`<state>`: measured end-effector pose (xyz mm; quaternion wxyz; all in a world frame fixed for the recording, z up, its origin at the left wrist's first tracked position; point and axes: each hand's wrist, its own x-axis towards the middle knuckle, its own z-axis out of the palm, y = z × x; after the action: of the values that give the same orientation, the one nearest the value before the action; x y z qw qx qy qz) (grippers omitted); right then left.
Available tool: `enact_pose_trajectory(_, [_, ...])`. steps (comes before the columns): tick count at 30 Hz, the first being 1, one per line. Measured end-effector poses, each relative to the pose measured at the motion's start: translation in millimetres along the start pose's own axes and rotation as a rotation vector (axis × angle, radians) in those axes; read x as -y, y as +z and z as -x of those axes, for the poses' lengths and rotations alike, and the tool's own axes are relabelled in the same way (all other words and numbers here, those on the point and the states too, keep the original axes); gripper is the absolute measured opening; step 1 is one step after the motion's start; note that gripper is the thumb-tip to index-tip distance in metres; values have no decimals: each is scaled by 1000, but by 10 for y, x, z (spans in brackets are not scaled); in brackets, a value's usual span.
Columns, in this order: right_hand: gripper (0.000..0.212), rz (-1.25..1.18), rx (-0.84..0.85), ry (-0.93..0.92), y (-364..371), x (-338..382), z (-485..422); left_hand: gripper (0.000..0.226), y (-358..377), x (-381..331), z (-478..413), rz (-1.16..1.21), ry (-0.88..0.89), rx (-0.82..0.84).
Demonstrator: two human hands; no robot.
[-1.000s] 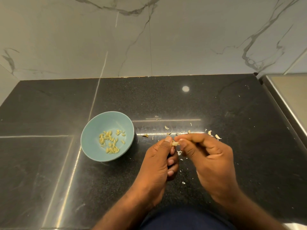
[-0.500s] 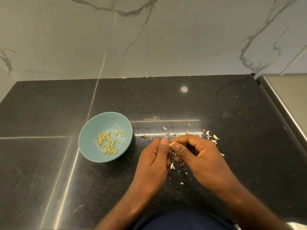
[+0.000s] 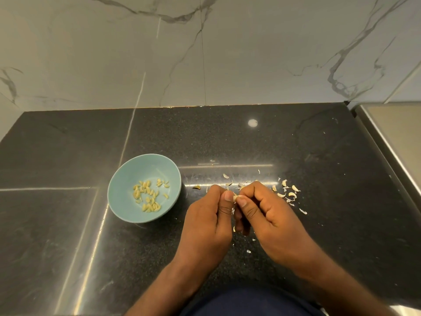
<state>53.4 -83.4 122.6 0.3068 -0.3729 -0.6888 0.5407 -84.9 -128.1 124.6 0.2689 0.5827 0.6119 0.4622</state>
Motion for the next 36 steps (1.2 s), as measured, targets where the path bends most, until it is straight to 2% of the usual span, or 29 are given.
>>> enact_pose_trajectory(5, [17, 87, -79, -105, 13, -42, 16, 42, 15, -11, -3, 290, -233, 58])
enact_pose_trajectory(9, [22, 90, -121, -112, -8, -46, 22, 34, 2, -21, 6, 301, -218, 46])
enact_pose_trajectory(15, [19, 34, -95, -87, -16, -19, 11, 22, -34, -3, -4, 200, -133, 54])
enact_pose_trajectory(20, [14, 137, -100, -165, -24, -48, 36, 36, -26, -62, -5, 407, -283, 83])
enact_pose_trajectory(25, [20, 292, -155, -248, -63, -90, 23, 32, -34, -147, 2, 560, -421, 105])
enact_pose_trajectory(30, [8, 263, -247, -169, -111, -94, 23, 30, -37, -137, -4, 596, -444, 97])
enact_pose_trajectory(31, [9, 218, -244, -116, -126, -77, 13, 30, -36, -130, -9, 577, -432, 94])
enact_pose_trajectory(33, [33, 130, -250, -29, -135, -30, 9, 31, -33, -111, -18, 523, -404, 83])
enact_pose_trajectory(34, [32, 86, -261, -8, -142, 5, 10, 32, -33, -101, -22, 492, -388, 76])
enact_pose_trajectory(36, [14, 4, -275, 22, -160, 71, 9, 37, -34, -64, -23, 413, -340, 62])
